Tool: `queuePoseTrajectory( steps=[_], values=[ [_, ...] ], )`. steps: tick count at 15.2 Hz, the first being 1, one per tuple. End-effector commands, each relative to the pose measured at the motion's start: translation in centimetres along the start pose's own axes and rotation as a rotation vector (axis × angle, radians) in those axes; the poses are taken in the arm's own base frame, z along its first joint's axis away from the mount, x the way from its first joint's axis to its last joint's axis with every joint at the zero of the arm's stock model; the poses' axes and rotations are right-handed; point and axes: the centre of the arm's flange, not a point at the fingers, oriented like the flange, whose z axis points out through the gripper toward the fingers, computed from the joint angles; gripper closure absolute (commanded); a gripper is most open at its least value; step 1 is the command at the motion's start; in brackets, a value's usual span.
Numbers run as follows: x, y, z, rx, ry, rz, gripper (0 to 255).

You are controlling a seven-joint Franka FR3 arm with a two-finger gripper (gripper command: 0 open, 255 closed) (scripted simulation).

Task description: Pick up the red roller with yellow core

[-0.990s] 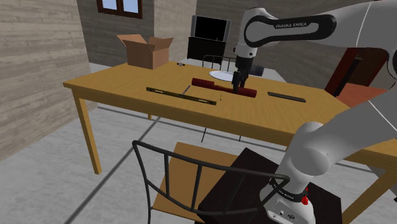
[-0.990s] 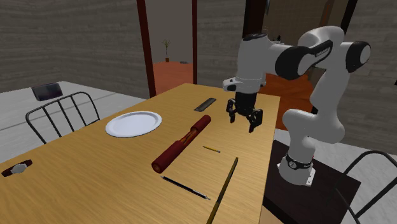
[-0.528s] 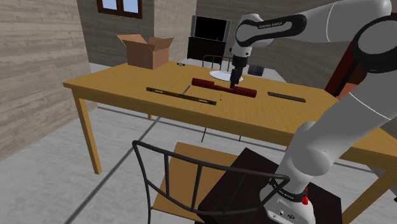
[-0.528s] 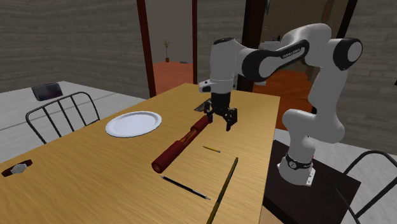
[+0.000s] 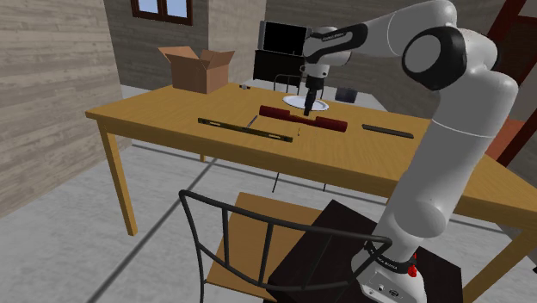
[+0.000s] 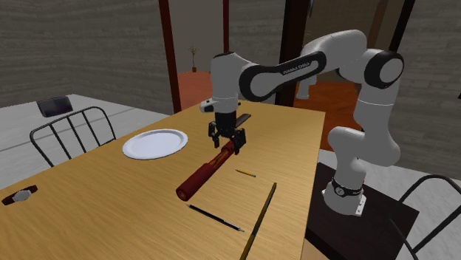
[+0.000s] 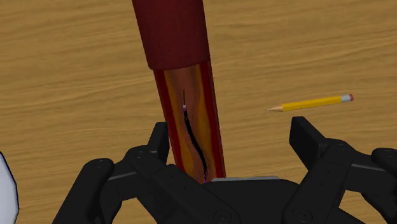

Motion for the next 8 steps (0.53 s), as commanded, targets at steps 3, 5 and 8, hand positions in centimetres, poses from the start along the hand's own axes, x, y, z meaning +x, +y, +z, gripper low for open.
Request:
queuePoseTrajectory(
  steps=[3,5,8],
  values=[
    [1.7,2.9,1.1,0.010,0.010,-0.053,0],
    [1.7,2.9,2.2,0.010,0.010,-0.053,0],
    [1.7,3.0,3.7,0.010,0.010,-0.053,0]
  ],
)
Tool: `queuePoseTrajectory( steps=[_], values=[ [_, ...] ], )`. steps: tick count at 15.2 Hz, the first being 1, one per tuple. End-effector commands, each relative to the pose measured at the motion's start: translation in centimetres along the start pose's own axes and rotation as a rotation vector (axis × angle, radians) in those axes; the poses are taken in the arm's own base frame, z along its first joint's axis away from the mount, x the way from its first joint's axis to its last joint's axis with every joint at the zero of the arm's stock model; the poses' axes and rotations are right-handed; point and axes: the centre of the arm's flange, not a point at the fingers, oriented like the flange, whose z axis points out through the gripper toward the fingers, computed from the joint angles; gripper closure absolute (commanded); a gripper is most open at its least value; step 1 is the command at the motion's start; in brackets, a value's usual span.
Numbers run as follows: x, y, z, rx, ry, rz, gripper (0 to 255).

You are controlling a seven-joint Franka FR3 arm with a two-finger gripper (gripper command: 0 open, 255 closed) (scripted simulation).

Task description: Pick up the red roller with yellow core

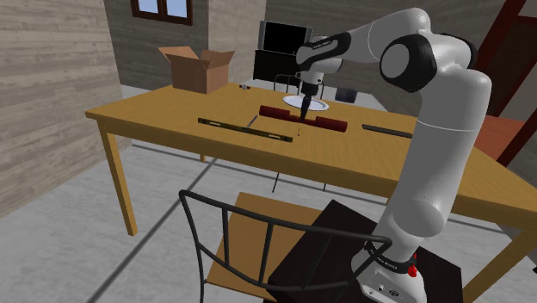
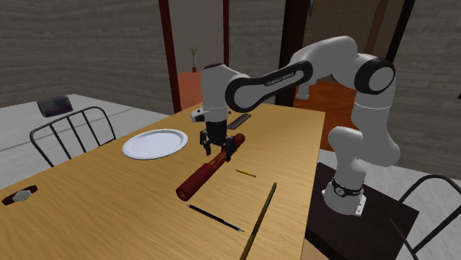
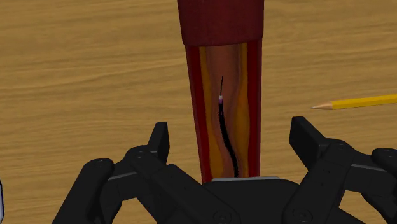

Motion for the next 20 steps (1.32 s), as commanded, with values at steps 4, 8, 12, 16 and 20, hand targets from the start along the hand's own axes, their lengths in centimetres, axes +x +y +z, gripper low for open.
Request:
queuePoseTrajectory(
  steps=[4,8,12,16,20],
  values=[
    [-0.1,0.1,1.3,0.000,0.000,0.000,255],
    [-0.1,0.0,1.3,0.000,0.000,0.000,255],
    [-0.1,0.0,1.3,0.000,0.000,0.000,255],
    [0.0,0.0,-0.3,0.000,0.000,0.000,255],
    [0.0,-0.1,-2.4,0.000,0.000,0.000,255]
  ],
)
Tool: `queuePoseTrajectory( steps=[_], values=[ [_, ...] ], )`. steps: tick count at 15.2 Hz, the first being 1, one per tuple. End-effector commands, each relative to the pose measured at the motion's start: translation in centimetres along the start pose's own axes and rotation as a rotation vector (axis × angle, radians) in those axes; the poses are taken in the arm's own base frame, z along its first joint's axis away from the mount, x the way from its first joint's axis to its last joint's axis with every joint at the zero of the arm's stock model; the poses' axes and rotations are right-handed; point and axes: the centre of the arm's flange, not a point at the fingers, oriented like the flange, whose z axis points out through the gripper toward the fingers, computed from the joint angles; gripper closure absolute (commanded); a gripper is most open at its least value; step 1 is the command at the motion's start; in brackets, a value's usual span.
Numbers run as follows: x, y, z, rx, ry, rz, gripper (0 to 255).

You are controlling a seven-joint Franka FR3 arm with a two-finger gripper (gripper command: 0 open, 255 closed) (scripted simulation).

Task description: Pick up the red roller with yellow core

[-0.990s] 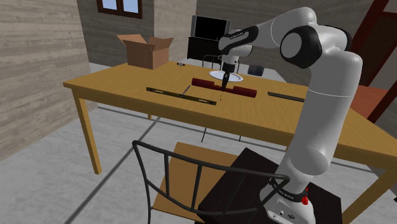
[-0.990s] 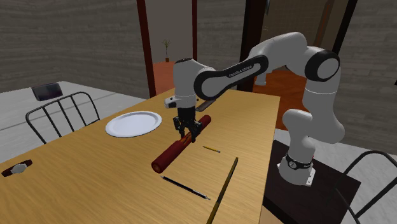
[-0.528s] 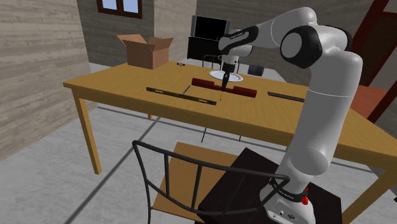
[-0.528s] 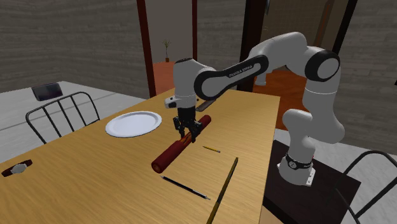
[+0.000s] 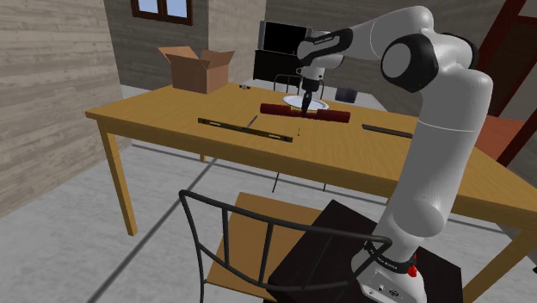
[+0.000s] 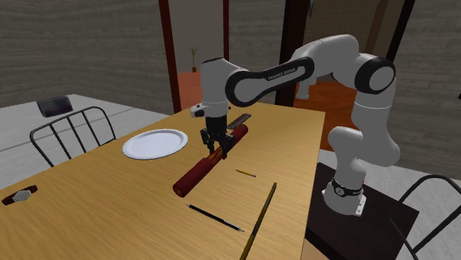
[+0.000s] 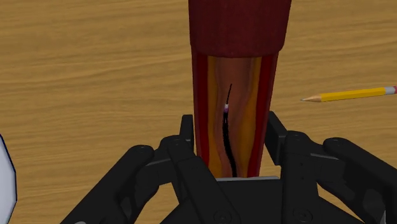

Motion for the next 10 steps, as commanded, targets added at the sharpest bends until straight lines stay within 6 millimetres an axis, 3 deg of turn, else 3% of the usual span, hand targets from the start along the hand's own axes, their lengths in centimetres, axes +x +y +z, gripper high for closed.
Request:
queuePoseTrajectory(
  steps=[1,8,10],
  values=[
    [0.0,0.0,-1.2,0.000,0.001,0.000,255],
    [0.0,-0.1,-4.9,0.000,0.001,0.000,255],
    [0.0,-0.1,-5.0,0.000,0.001,0.000,255]
  ],
)
